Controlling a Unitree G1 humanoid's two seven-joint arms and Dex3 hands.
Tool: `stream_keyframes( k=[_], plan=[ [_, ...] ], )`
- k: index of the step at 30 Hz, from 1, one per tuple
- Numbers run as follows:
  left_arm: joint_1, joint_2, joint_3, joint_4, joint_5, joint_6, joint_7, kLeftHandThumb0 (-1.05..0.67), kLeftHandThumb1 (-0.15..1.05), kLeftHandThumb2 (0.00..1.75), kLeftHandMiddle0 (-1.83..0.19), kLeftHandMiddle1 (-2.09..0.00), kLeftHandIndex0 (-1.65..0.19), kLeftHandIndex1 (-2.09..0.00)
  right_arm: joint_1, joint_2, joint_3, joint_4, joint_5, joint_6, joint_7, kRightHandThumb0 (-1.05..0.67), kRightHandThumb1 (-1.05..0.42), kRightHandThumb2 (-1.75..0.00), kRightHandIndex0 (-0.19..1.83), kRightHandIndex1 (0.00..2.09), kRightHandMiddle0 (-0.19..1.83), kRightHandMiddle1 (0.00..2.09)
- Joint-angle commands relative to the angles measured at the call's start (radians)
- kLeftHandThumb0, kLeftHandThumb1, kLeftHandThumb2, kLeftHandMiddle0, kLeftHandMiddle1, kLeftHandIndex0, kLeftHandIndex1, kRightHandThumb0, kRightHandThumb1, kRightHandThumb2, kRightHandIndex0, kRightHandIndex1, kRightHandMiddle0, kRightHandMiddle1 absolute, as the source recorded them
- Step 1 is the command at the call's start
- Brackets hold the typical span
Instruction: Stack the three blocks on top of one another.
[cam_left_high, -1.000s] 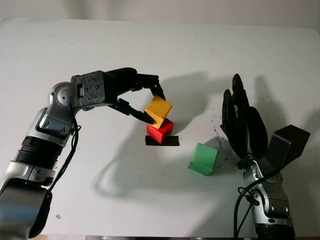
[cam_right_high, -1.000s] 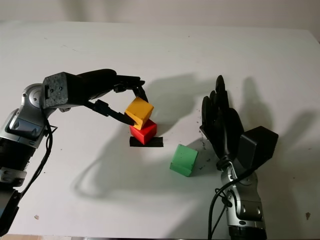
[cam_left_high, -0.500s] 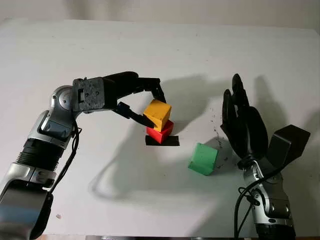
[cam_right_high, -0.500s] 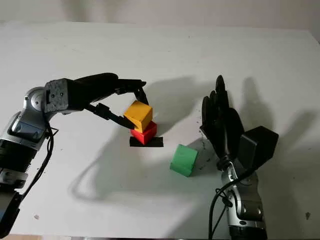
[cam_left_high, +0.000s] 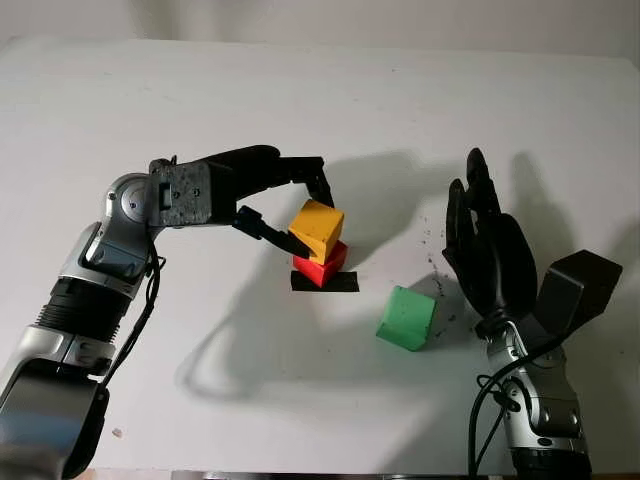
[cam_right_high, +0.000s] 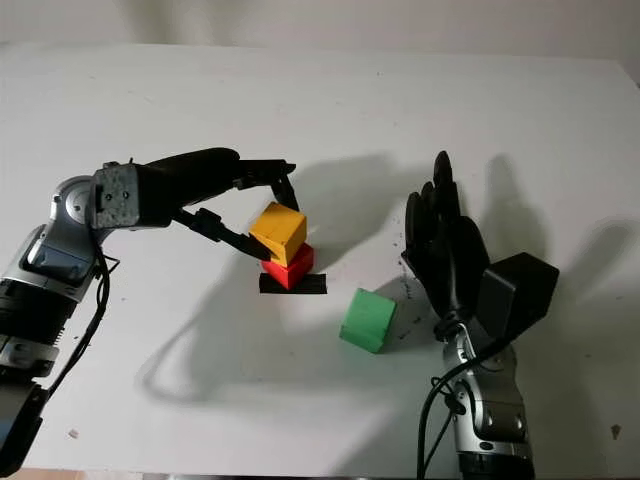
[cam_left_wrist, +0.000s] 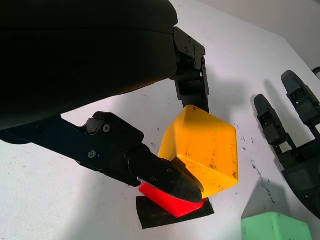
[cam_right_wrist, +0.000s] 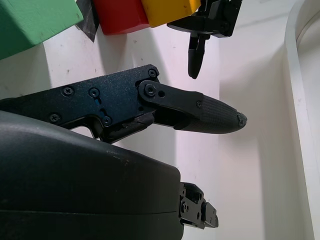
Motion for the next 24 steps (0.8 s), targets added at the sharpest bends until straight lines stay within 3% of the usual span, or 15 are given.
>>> stream_keyframes(
  k=[1, 19, 21, 23, 24],
  plan=[
    [-0.001, -0.004, -0.016, 0.01, 0.01, -0.006, -0.002, -0.47, 1.05, 0.06, 0.0, -0.06, -0.27, -1.46, 0.012, -0.007, -0.01, -0.028, 0.0, -0.002, -0.003, -0.66, -1.05, -0.62, -0.19, 0.0, -0.19, 0.0],
    [-0.005, -0.014, -0.018, 0.022, 0.01, -0.019, -0.008, -0.48, 1.03, 0.05, -0.01, -0.05, -0.31, -1.43, 0.018, -0.009, -0.011, -0.033, 0.009, 0.006, 0.001, -0.66, -1.05, -0.62, -0.19, 0.0, -0.19, 0.0],
    [-0.007, -0.007, -0.027, 0.007, 0.029, -0.007, -0.006, -0.5, 1.01, 0.05, 0.02, -0.05, -0.24, -1.24, 0.019, -0.006, -0.011, -0.034, 0.006, 0.004, -0.005, -0.66, -1.05, -0.62, -0.19, 0.0, -0.19, 0.0],
    [-0.008, -0.002, -0.031, -0.003, 0.04, -0.006, -0.006, -0.58, 0.99, 0.05, 0.11, -0.05, -0.13, -0.79, 0.02, -0.005, -0.011, -0.034, 0.006, 0.002, -0.009, -0.66, -1.05, -0.62, -0.19, 0.0, -0.19, 0.0],
    [-0.007, 0.0, -0.032, -0.006, 0.043, -0.007, -0.006, -0.6, 0.98, 0.05, 0.13, -0.05, -0.12, -0.69, 0.02, -0.004, -0.011, -0.035, 0.007, 0.004, -0.01, -0.66, -1.05, -0.62, -0.19, 0.0, -0.19, 0.0]
  ],
)
